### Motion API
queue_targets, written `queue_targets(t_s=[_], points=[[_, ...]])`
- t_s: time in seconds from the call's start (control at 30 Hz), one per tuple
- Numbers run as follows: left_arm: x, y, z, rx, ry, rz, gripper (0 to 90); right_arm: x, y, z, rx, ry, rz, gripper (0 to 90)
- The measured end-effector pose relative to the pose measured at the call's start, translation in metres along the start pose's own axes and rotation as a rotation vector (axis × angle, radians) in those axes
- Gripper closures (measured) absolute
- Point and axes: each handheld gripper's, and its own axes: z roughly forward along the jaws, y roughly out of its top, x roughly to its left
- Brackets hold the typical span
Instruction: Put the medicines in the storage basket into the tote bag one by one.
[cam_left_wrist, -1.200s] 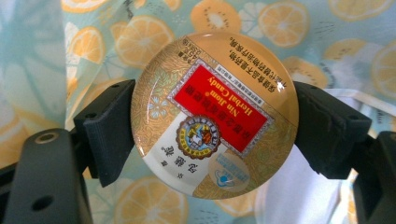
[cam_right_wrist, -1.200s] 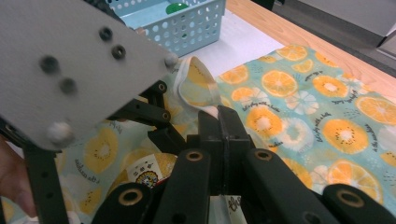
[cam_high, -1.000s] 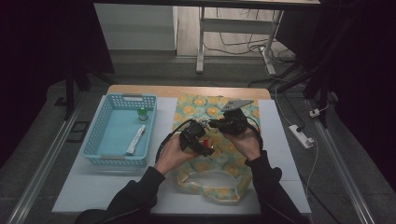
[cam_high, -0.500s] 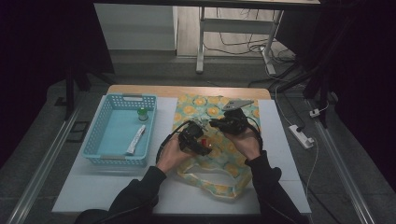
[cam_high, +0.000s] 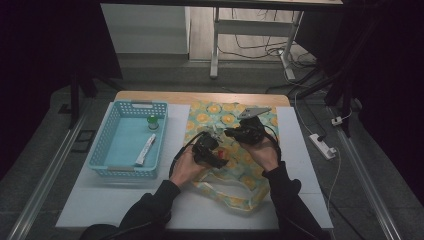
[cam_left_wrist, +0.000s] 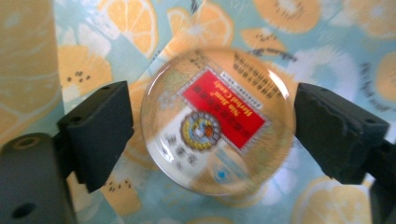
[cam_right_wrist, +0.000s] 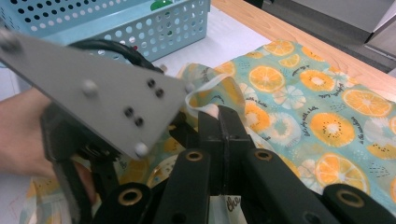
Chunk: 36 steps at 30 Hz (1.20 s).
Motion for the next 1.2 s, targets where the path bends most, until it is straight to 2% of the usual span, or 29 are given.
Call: queue_targets(t_s=[0.17,0.23,0.37,0.83,1.07,1.13,1.2], points=[[-0.005,0.001,-0.013,-0.005,-0.027,0.004,8.2,-0.001,0.0,-0.002,-0.003,0.0,0.003,90.0],[-0.007,0.001,-0.017,-0.008,-0.056,0.009,5.1,0.0,0.0,-0.002,-0.004,0.001,-0.001,90.0],[-0.009,-0.003,-0.027,-0.027,-0.101,-0.013,1.7,0.002,0.001,-0.002,-0.003,0.003,-0.011,90.0],[-0.02,-0.016,-0.055,-0.052,-0.111,0.006,0.0,0.005,0.003,-0.003,-0.004,0.009,-0.023,90.0],[-0.015,-0.025,-0.069,-0.103,-0.113,-0.03,0.0,0.007,0.003,-0.003,-0.002,0.012,-0.028,90.0],[-0.014,-0.028,-0.071,-0.102,-0.125,-0.039,0.0,0.007,0.003,-0.003,-0.001,0.013,-0.029,90.0],[-0.013,-0.03,-0.074,-0.1,-0.119,-0.037,0.0,0.008,0.003,-0.003,-0.002,0.014,-0.03,90.0]])
